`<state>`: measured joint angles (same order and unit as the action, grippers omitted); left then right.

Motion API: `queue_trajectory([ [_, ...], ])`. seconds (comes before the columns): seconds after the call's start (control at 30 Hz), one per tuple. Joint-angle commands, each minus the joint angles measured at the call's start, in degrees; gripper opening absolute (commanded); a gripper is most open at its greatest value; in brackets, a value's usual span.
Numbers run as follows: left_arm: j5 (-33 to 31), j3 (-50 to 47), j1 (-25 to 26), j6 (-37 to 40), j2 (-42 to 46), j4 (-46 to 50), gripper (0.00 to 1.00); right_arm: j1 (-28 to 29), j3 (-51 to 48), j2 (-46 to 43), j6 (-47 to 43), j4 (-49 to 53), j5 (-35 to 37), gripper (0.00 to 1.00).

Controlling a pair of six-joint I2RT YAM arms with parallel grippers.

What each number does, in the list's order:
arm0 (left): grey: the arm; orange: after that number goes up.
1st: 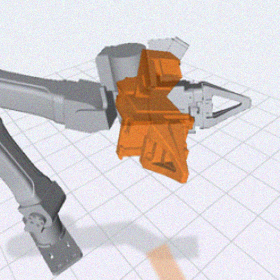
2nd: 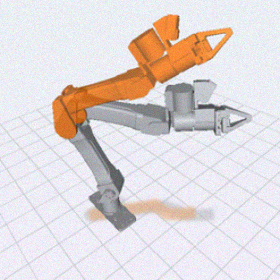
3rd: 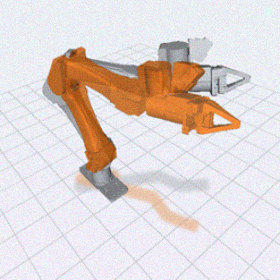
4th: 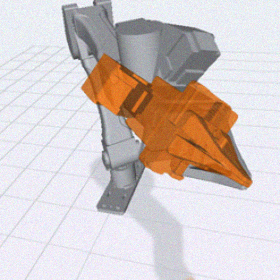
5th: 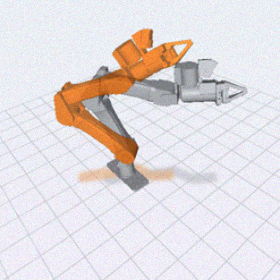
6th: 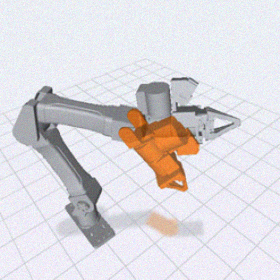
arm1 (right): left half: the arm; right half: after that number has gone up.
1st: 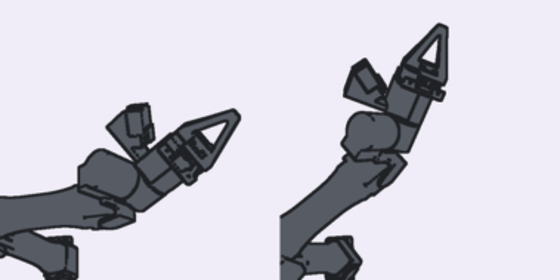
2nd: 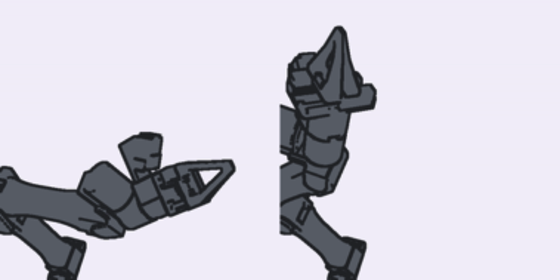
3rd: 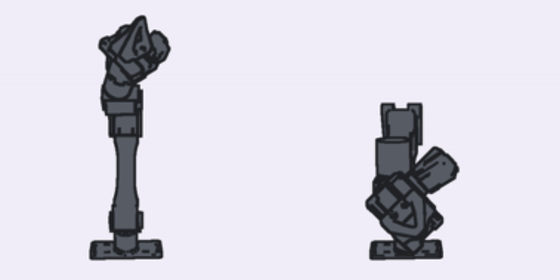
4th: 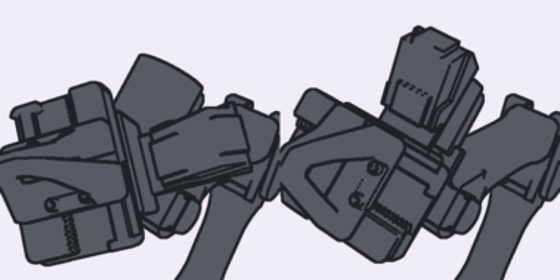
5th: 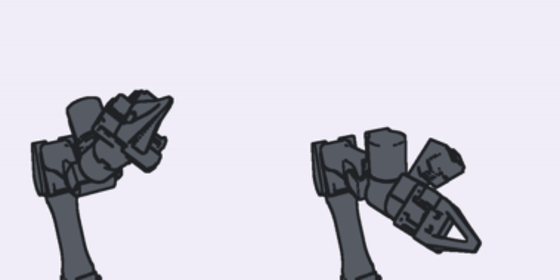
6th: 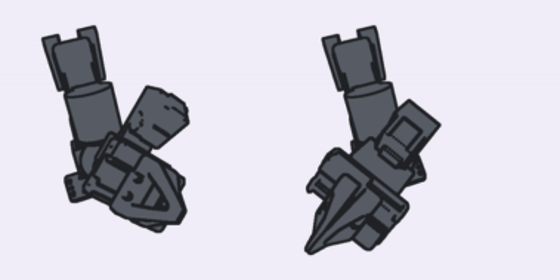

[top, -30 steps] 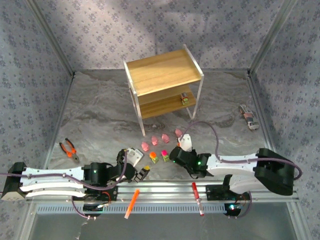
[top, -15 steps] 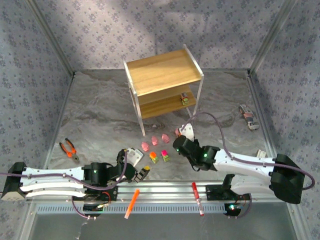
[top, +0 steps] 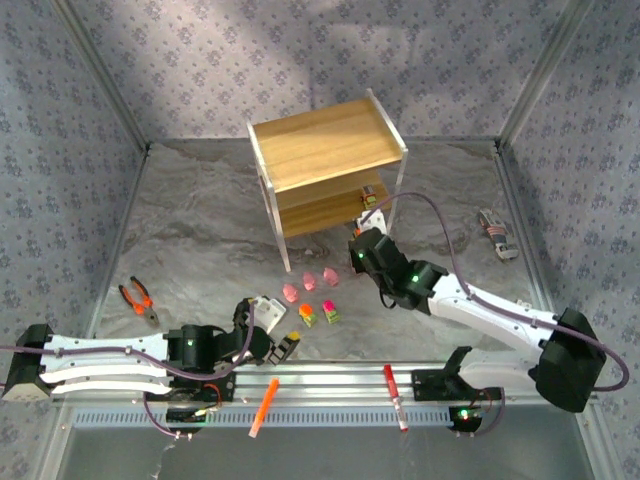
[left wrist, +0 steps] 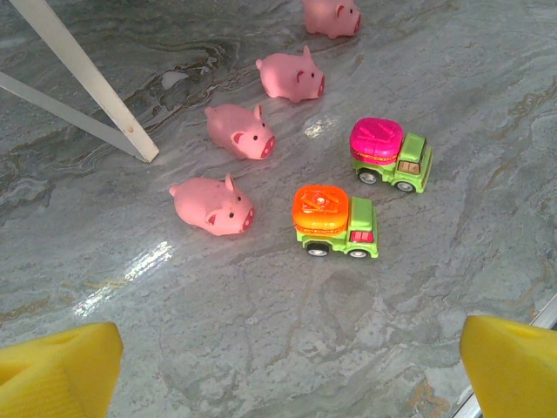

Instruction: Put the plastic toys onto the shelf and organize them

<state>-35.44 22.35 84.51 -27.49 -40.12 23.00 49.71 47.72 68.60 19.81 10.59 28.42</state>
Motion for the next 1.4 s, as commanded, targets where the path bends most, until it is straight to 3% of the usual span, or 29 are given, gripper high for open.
queue_trajectory([
  [0.0,-1.0,1.7,0.6,-0.3,1.0,0.9,0.99,-1.7,3.2,2.1,-3.3,-1.1,-2.8,0.21],
  [0.7,-0.2,1.3,0.7,0.5,2.2,0.4,0.99,-9.0,13.1,12.3,-6.6,-3.5,-8.8,0.21],
  [0.93,-3.3,1.6,2.4,0.1,1.4,0.7,0.99,-10.9,15.3,15.2,-7.1,-3.7,-10.5,0.21],
  [1.37,3.6,1.8,2.5,2.9,-1.2,-2.4,0.99,-11.5,17.9,18.4,-7.4,-4.4,-11.9,0.21],
])
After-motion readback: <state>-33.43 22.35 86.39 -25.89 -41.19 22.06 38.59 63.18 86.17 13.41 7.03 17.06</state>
